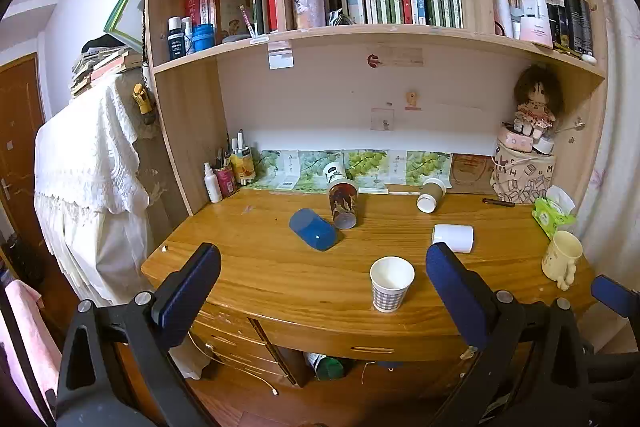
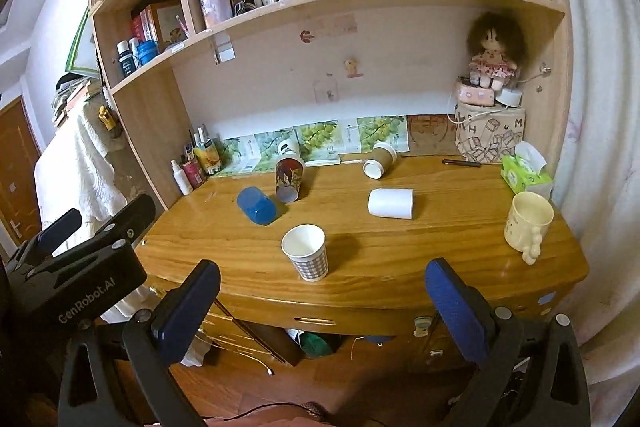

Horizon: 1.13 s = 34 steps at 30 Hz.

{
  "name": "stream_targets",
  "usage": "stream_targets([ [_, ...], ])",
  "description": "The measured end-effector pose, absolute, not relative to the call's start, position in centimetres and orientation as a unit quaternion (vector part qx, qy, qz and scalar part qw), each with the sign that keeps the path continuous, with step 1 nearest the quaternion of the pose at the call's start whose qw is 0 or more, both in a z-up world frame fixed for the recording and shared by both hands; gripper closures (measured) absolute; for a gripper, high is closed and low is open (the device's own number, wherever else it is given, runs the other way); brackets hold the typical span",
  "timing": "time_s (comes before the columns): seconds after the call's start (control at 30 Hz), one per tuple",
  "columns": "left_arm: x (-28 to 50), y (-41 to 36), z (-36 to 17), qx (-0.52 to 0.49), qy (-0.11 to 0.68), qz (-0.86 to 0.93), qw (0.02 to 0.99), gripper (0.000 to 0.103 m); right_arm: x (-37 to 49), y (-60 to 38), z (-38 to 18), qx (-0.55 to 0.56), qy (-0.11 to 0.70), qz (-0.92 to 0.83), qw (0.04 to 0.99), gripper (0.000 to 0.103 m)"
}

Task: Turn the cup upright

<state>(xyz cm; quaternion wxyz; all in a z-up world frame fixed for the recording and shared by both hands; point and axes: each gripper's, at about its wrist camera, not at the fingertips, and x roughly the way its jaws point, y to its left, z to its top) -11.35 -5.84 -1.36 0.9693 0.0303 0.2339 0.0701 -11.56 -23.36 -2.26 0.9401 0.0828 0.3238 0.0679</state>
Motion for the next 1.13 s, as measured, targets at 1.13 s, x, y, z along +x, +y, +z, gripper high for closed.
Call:
stream_targets([
  [1.13,-10.1,-8.0,-1.8,0.039,0.250,0.055,0.966,0.000,-10.7,-25.4,-3.4,0.118,0.349,0.053,0.928,0.000],
])
